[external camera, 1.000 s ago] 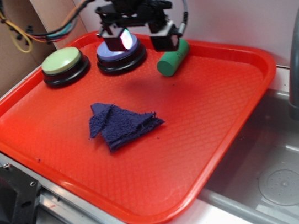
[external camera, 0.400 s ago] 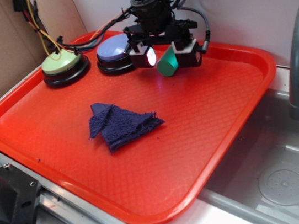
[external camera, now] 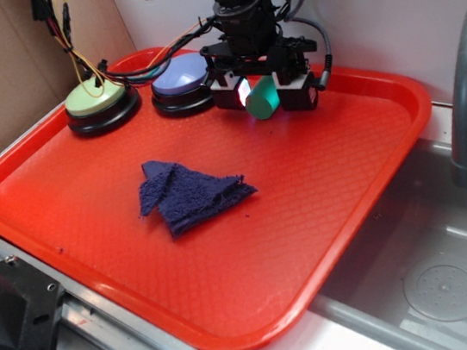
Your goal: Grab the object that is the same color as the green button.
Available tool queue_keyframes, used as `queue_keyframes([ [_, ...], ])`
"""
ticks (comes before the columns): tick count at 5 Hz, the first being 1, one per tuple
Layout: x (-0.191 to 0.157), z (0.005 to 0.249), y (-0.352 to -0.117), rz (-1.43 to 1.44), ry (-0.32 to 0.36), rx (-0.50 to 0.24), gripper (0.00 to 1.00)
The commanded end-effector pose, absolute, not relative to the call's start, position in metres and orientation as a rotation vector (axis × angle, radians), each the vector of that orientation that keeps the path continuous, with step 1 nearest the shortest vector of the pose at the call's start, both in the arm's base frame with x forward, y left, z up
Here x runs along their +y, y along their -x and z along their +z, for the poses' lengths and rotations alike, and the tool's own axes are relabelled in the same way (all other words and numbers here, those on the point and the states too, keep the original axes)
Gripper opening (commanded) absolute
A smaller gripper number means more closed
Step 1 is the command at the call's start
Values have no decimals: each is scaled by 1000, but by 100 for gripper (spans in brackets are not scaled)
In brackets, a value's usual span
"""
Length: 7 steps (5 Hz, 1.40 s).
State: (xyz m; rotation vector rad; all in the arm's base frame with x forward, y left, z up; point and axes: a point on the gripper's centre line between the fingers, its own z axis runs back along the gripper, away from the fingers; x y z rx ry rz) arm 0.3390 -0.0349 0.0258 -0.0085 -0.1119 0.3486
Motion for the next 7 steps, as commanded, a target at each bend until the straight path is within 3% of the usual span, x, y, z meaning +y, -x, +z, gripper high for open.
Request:
queue_keyframes([
  [1, -37, 61, -338, 301, -4, -169, 0],
  [3, -46, 113, -300, 307, -23, -178, 0],
  [4, -49, 135, -267, 269, 42, -144, 0],
  [5, -48, 147, -239, 224, 111, -100, 0],
  [6, -43, 153, -213, 181, 127, -88, 0],
  [7, -39, 148, -206, 182, 152, -121, 0],
])
